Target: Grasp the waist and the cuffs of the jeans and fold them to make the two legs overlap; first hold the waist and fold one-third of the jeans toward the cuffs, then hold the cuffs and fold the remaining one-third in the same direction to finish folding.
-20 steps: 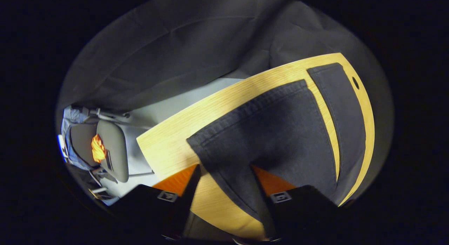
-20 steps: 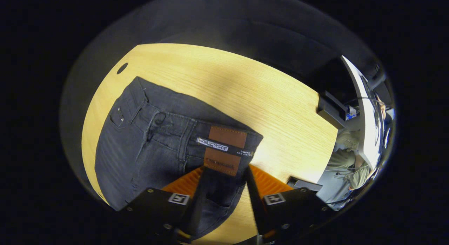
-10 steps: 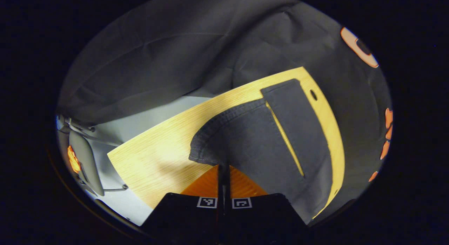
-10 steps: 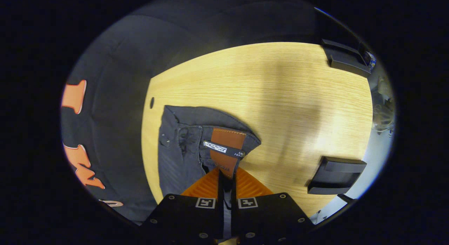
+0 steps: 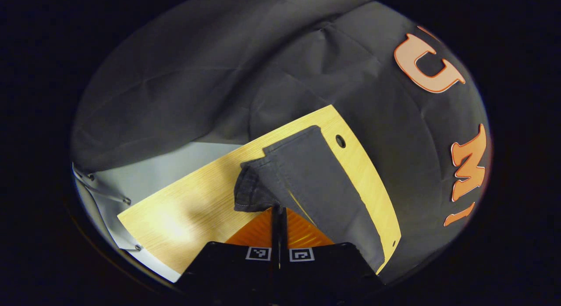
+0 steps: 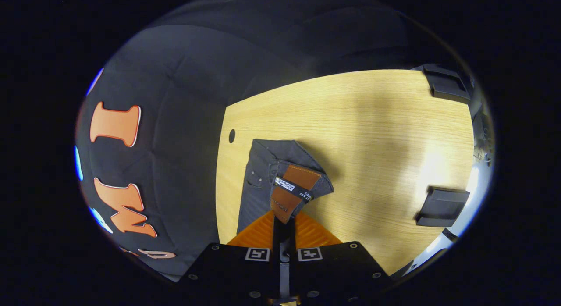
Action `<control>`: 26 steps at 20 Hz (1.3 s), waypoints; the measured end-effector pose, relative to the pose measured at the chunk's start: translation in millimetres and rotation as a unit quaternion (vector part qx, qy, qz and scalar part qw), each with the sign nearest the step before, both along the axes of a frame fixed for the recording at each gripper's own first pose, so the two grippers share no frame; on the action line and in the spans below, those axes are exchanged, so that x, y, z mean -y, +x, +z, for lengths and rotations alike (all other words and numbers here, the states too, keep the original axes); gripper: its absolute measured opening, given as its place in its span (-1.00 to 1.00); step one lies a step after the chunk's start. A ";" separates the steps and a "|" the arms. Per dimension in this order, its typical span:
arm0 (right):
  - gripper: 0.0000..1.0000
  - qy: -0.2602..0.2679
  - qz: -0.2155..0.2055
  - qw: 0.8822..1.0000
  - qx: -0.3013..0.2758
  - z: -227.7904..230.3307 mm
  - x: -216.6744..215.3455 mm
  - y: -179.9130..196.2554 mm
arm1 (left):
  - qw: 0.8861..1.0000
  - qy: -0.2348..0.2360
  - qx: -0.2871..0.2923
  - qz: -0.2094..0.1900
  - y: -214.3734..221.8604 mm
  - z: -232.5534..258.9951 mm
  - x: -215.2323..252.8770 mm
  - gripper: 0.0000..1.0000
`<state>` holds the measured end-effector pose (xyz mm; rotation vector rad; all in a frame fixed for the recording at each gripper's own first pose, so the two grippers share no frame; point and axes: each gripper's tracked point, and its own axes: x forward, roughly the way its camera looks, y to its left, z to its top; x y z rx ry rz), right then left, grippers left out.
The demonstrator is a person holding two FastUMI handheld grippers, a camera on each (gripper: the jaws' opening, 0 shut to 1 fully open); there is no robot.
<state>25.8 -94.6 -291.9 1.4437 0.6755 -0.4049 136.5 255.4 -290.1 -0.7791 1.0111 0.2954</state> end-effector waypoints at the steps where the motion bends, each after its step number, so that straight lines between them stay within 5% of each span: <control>1: -0.82 0.001 0.002 1.000 0.007 3.2 3.7 -2.4 | 1.000 0.002 0.003 -0.006 8.7 1.0 1.5 -0.99; 10: -0.82 -0.023 0.018 0.999 0.023 38.2 7.0 40.5 | 0.998 0.047 0.025 -0.033 82.3 5.4 -4.1 -0.99; 26: -0.83 -0.032 0.046 0.998 -0.001 30.4 11.3 128.4 | 0.982 0.146 0.044 -0.107 226.9 -2.3 12.5 -0.99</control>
